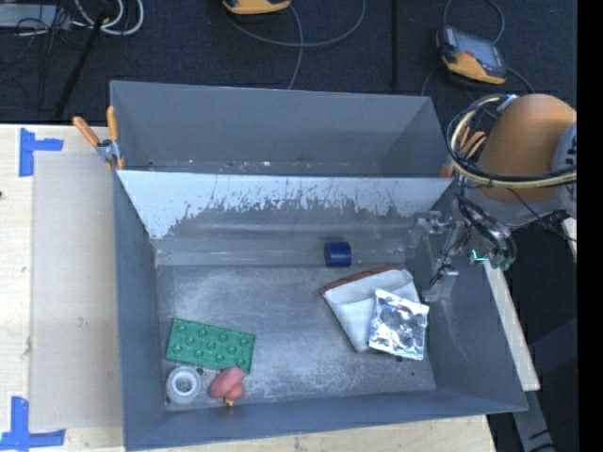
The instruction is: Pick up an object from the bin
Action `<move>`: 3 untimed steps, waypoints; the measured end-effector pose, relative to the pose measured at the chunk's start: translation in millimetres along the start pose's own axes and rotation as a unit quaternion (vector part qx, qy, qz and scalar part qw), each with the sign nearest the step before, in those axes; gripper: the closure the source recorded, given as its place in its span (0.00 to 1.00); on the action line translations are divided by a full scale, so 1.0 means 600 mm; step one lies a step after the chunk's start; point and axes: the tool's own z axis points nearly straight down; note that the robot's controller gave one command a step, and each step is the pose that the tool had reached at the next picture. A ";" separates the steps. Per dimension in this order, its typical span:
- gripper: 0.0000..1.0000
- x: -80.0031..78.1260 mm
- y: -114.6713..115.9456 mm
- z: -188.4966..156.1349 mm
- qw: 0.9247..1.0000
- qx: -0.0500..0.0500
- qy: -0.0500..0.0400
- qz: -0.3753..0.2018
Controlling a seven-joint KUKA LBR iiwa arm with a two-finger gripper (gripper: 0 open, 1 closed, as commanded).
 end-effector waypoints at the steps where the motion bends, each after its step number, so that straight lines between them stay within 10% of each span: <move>1: 0.00 0.109 0.008 0.007 0.998 0.000 -0.001 -0.057; 2: 0.00 0.049 0.010 0.117 0.999 0.001 0.004 -0.037; 3: 0.00 0.038 0.092 0.111 0.999 0.003 -0.001 -0.054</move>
Offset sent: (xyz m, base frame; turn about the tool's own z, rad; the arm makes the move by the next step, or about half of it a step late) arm -0.0631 0.0041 -0.0025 -0.1140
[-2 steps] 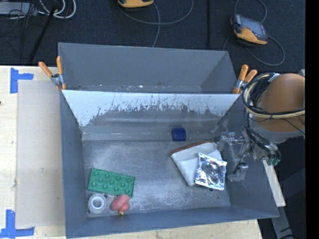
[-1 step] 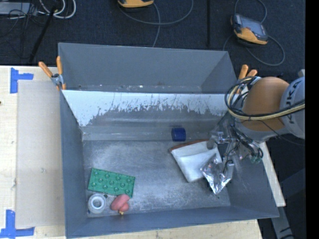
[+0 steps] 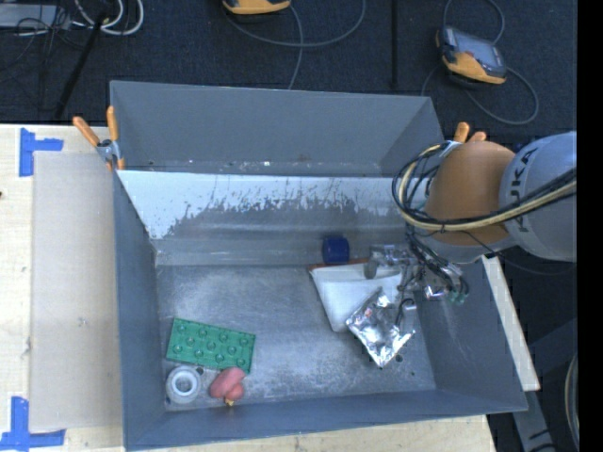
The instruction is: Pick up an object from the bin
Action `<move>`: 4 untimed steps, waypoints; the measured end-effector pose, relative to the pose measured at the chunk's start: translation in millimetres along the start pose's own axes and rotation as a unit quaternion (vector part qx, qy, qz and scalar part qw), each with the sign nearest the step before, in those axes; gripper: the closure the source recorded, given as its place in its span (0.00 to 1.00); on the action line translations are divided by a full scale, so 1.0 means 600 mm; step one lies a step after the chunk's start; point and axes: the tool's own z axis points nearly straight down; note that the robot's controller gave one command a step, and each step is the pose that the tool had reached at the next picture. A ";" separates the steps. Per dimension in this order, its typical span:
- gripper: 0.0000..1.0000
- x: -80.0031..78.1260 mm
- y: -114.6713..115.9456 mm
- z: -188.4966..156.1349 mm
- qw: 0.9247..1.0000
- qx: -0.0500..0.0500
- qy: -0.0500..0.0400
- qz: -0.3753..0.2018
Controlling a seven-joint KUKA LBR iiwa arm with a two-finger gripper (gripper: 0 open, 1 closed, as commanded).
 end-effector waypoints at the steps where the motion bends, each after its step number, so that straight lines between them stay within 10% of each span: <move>1: 0.00 0.106 0.040 0.005 1.000 -0.002 -0.001 -0.012; 2: 0.00 0.091 0.154 0.005 0.998 -0.003 -0.002 -0.056; 4: 0.00 0.153 0.236 0.002 0.991 0.000 -0.009 -0.132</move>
Offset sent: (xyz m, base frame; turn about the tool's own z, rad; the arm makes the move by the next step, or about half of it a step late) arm -0.0633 0.0171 -0.0025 -0.0269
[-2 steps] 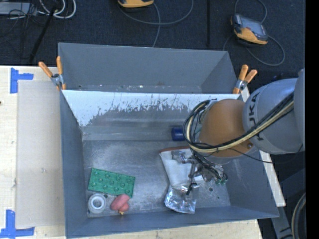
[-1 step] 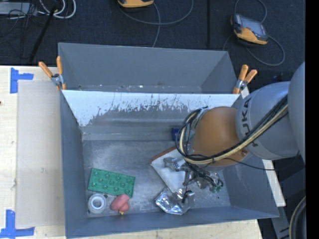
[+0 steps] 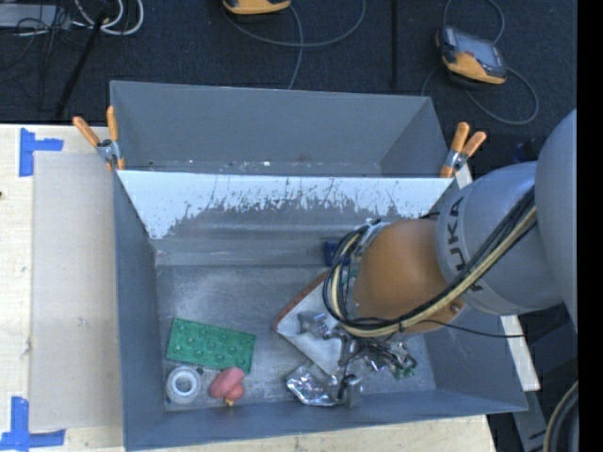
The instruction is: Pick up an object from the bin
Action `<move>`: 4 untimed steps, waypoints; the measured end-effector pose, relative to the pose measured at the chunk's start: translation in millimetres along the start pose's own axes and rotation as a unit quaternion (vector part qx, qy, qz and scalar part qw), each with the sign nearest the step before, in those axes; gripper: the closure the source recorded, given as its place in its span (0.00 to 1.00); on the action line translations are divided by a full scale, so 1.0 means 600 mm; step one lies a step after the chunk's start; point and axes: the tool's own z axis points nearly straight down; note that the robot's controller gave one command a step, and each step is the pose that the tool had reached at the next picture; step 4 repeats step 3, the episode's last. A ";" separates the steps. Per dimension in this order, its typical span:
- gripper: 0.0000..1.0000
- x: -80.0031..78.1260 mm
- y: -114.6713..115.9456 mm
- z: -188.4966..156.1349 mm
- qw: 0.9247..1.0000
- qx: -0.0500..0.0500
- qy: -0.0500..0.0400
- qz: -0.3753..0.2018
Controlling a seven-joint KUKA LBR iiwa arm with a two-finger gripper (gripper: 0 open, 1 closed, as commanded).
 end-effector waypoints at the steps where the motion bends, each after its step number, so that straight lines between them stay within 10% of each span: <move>1: 1.00 0.005 0.002 0.002 1.000 -0.002 0.007 -0.002; 2: 1.00 -0.024 -0.057 -0.061 1.000 -0.002 0.005 -0.030; 3: 1.00 -0.016 -0.029 -0.241 0.999 -0.002 0.003 -0.044; 4: 1.00 -0.016 -0.029 -0.241 0.999 -0.002 0.003 -0.044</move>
Offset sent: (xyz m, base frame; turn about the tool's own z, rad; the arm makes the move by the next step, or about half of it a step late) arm 0.0000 0.0000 0.0000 0.0000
